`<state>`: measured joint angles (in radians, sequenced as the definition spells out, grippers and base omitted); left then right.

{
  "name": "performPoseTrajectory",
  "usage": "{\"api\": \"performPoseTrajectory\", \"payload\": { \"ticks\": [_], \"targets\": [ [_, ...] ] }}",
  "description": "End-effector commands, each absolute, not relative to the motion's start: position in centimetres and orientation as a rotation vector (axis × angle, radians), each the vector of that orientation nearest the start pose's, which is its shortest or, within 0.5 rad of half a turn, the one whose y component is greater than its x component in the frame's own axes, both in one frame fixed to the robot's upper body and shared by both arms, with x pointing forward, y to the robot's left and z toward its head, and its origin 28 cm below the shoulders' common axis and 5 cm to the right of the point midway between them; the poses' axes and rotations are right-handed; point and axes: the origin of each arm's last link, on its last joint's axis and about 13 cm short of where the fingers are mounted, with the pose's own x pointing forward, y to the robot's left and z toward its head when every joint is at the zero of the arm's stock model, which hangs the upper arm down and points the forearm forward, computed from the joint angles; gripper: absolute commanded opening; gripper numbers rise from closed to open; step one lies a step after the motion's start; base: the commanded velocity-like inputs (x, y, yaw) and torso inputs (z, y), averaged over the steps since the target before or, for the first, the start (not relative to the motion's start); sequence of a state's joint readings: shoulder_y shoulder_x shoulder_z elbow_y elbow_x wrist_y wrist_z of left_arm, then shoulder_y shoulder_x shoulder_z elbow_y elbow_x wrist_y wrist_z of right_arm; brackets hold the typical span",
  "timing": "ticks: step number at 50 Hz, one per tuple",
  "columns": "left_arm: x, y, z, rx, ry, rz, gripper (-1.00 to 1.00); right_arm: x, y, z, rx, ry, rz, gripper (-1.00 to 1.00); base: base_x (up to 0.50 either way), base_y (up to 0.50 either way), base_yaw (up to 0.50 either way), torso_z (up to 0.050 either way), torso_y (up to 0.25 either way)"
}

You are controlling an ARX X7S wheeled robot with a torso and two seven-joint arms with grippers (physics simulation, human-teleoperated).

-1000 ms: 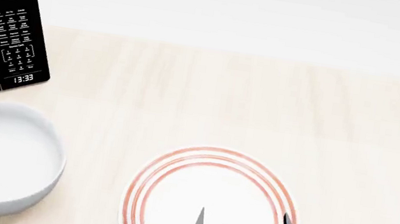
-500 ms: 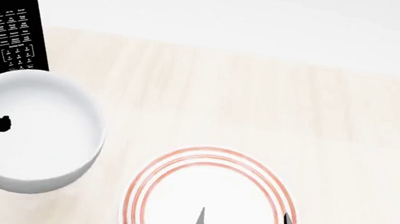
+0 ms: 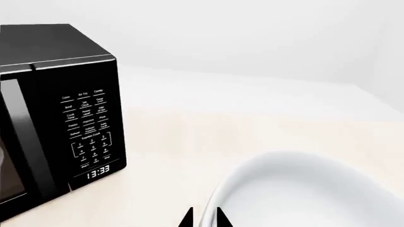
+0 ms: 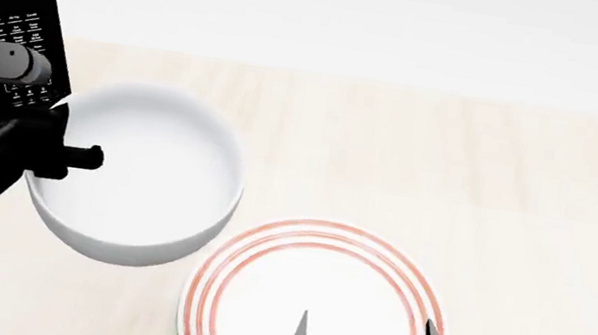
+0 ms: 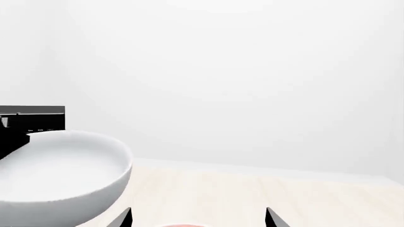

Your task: Pick up the white bowl and put it on the plate.

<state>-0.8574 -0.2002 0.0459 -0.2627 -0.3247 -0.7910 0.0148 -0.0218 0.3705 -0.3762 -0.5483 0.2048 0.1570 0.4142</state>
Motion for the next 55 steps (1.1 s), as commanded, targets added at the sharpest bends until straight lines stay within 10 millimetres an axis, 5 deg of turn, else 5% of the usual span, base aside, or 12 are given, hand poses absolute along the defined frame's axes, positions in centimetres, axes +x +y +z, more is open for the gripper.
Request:
{"api": "performPoseTrajectory", "payload": {
  "ticks": [1, 20, 55],
  "targets": [
    [36.9, 22.5, 16.7, -0.199, 0.198, -0.142, -1.00, 18.2, -8.2, 9.6, -0.049, -0.262, 0.074, 1.00, 0.00, 0.00, 0.00, 0.000, 0.000],
    [39.2, 20.0, 16.4, -0.244, 0.211, -0.186, -1.00, 18.2, -8.2, 9.6, -0.049, -0.263, 0.076, 1.00, 0.00, 0.00, 0.00, 0.000, 0.001],
    [36.7, 14.6, 15.1, -0.260, 0.245, -0.345, -1.00, 18.2, -8.3, 9.7, -0.046, -0.265, 0.073, 1.00, 0.00, 0.00, 0.00, 0.000, 0.001]
  ]
}}
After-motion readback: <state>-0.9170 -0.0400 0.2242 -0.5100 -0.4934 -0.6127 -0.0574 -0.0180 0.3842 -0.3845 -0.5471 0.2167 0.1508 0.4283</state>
